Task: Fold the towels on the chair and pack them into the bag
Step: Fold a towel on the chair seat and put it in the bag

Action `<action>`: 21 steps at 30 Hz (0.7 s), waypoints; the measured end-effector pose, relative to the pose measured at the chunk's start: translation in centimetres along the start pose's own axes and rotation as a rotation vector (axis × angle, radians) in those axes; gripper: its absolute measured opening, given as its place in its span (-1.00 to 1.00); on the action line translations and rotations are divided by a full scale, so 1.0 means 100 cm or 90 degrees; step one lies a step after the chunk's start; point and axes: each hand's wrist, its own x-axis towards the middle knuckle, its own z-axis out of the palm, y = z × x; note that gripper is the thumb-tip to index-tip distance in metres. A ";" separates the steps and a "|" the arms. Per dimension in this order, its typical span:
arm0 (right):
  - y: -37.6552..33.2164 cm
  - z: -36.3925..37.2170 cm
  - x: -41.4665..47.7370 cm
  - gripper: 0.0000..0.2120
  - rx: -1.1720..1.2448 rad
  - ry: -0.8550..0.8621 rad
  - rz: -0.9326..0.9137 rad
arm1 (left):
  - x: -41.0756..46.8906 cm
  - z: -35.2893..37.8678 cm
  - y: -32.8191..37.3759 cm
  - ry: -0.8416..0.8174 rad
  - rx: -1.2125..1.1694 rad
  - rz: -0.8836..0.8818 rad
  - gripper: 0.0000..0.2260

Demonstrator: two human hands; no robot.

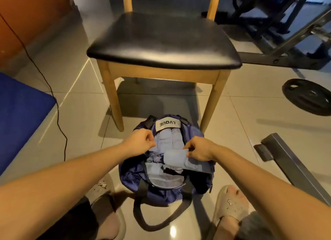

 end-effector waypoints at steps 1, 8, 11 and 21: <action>0.005 0.010 0.004 -0.70 -0.027 0.006 0.008 | -0.004 0.013 -0.007 0.049 0.059 0.022 -0.88; 0.009 0.060 0.026 -0.70 -0.176 0.064 -0.004 | -0.016 0.078 -0.032 -0.030 0.378 0.266 -0.77; 0.016 0.064 0.025 -0.85 -0.286 0.030 0.060 | -0.008 0.081 -0.034 -0.036 0.365 0.293 -0.73; -0.002 0.061 0.057 -0.63 -0.239 -0.011 -0.011 | 0.018 0.078 -0.033 -0.040 0.355 0.283 -0.44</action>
